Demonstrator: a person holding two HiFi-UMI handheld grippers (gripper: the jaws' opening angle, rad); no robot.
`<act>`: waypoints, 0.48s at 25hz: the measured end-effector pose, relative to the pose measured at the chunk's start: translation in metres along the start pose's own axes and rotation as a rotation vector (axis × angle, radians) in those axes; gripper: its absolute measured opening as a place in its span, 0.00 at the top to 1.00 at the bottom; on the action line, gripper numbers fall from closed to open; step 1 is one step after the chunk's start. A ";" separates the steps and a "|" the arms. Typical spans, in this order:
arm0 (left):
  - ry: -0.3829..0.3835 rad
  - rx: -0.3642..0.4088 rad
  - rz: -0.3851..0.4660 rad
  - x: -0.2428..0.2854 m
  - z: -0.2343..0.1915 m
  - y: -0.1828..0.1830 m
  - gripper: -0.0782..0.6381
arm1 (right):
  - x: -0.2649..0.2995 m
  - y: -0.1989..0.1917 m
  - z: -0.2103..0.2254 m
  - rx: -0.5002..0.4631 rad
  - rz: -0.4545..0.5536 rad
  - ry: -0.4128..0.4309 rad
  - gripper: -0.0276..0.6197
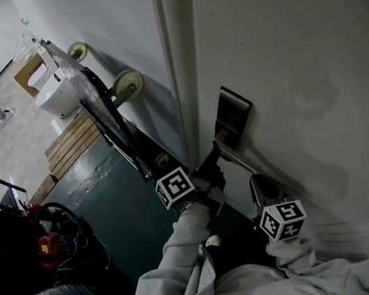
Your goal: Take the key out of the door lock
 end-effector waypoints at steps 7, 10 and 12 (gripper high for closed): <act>0.012 0.039 -0.002 -0.001 0.003 0.000 0.85 | -0.002 -0.001 0.000 -0.002 -0.002 0.004 0.88; 0.017 0.057 -0.005 -0.001 0.004 0.001 0.85 | -0.003 -0.001 0.001 -0.002 -0.002 0.004 0.88; 0.020 0.051 -0.006 -0.002 0.004 0.001 0.85 | -0.005 0.000 0.000 -0.003 0.000 0.004 0.88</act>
Point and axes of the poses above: the fingertips, and each gripper's own axes: x forward along the fingers, z to its right, y out of its top, the point moved 7 cm from there along -x, backward along the fingers, and after that the axes turned 15 degrees about x, right-handed, at the moved point
